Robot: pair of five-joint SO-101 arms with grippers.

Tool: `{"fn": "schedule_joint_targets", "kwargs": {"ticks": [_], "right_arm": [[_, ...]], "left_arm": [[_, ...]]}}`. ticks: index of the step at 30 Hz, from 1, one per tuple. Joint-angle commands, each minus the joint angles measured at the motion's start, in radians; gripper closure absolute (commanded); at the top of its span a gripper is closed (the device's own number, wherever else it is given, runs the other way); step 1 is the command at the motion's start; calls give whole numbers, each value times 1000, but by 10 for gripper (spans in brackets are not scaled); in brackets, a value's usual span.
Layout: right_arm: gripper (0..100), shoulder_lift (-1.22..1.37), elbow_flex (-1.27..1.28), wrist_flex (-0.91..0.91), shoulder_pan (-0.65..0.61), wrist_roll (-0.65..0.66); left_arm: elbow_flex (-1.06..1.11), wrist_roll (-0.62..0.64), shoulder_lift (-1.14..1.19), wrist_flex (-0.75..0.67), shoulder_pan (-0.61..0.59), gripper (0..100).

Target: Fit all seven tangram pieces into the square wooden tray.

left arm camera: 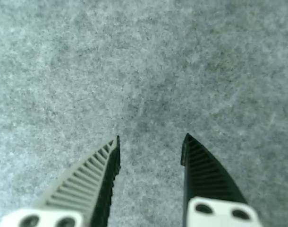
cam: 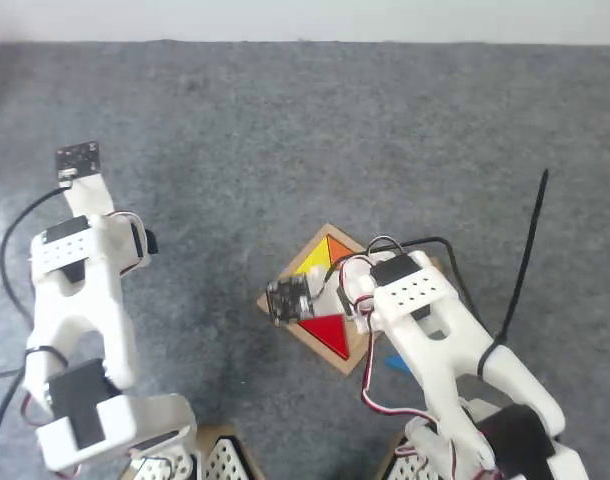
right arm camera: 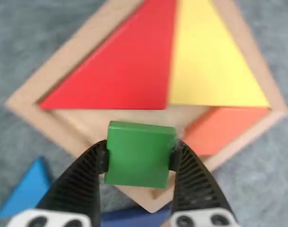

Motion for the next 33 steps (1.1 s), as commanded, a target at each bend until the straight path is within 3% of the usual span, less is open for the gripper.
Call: {"fn": "schedule_joint_targets", "kwargs": {"ticks": [1,4,7,12,14,24,33], "right_arm": [[991,-50,-3,36,-35,37],[991,-50,-3,41,-48,31],[975,-50,-5,27,-48,-66],[753,-50,-5,25,-48,-193],[719,-50,-3,30,-48,-193],[786,-61,-2,24,-31,-115],[786,-30,-66,-180,22,-508]], "left_arm": [[-5,9,-41,3,-5,794],[-5,9,-41,2,-6,794],[-5,9,-41,2,-8,794],[-5,9,-41,2,-8,794],[-5,9,-41,2,-8,794],[-5,9,-41,2,-8,794],[-5,9,-41,2,-6,794]]}}
